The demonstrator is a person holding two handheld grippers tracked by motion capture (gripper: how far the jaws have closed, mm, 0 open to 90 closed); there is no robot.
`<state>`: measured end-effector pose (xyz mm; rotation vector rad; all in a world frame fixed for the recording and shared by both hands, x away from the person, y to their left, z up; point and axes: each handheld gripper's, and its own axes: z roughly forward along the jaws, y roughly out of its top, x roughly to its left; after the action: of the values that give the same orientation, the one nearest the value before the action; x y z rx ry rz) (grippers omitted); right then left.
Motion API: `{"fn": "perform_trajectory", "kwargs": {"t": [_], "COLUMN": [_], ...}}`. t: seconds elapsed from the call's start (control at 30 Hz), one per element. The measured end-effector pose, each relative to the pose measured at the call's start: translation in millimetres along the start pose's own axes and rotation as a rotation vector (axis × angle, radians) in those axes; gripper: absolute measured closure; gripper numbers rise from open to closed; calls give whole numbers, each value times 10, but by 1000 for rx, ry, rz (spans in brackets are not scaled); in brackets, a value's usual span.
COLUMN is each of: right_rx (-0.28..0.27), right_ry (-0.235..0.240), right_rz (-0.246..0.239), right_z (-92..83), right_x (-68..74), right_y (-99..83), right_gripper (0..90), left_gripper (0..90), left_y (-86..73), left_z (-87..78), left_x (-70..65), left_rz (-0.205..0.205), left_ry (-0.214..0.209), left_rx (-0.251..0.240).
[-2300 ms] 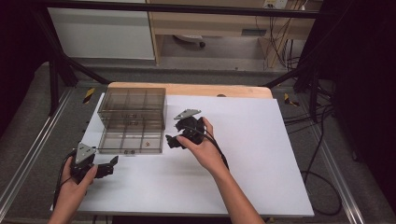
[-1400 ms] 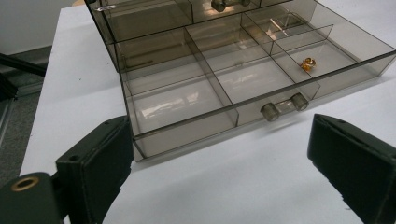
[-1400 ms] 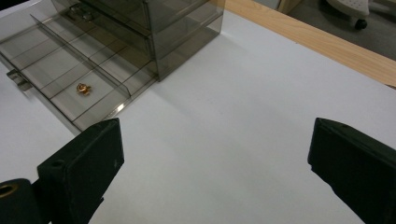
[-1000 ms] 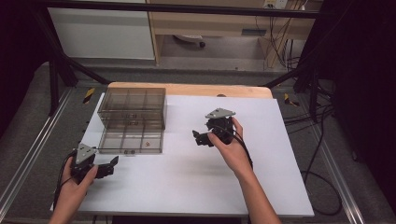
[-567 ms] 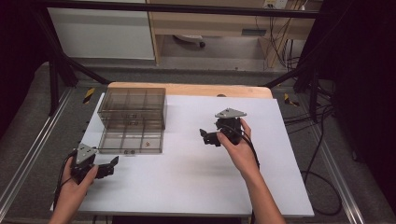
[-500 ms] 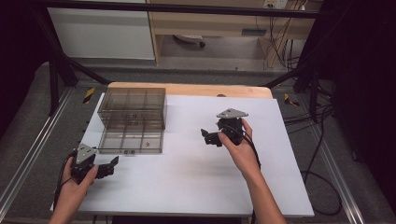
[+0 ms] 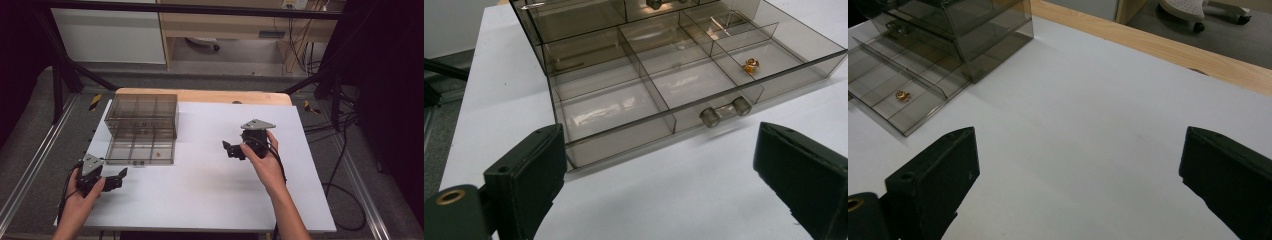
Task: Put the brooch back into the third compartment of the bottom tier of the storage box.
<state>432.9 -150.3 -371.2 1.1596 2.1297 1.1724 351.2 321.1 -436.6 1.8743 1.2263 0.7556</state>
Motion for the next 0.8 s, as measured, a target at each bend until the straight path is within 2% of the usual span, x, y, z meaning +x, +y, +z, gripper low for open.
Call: {"fn": "perform_trajectory", "kwargs": {"t": [0.47, 0.8], "right_rx": [-17, -23], "right_ry": [-23, -44], "right_rz": [20, 65], "right_z": [-202, -353], "right_x": [-208, -364], "right_y": [-113, -244], "right_gripper": [26, 27], "left_gripper": [72, 71], "left_y": [1, -1], "left_z": [-2, 0], "left_x": [-6, -10], "left_rz": [1, 2], "left_ry": [0, 0], "left_rx": [-1, -1]}}
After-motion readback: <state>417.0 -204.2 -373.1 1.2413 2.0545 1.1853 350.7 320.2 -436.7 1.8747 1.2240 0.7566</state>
